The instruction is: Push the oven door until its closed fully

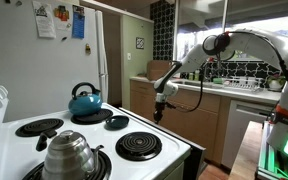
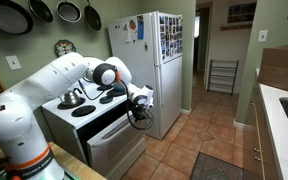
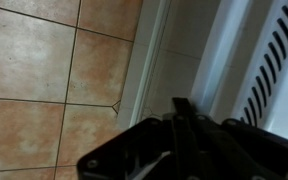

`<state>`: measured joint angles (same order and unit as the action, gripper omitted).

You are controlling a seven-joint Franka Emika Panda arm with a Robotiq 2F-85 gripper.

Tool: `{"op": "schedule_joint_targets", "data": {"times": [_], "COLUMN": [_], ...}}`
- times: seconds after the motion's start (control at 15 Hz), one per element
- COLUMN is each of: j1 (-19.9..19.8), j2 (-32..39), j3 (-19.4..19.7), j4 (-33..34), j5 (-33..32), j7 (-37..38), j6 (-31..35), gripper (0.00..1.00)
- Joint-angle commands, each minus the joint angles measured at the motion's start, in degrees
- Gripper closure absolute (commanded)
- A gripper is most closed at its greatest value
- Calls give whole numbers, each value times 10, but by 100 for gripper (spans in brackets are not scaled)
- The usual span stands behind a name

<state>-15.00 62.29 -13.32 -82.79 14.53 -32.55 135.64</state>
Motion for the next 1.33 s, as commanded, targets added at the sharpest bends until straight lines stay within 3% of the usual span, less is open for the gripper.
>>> {"op": "schedule_joint_targets", "data": {"times": [0.0,0.53,0.8,1.27], "j1": [-2,30,65,110], "j2": [-14,1,3,-85], "j3": [-38,-55,-67,13], "j4": [-6,38,64,-17], "j5": [6,12,31,0], "j7": [-15,1,34,166], "j6": [-51,-89,-102,-19], "gripper": [100,100,100,100]}}
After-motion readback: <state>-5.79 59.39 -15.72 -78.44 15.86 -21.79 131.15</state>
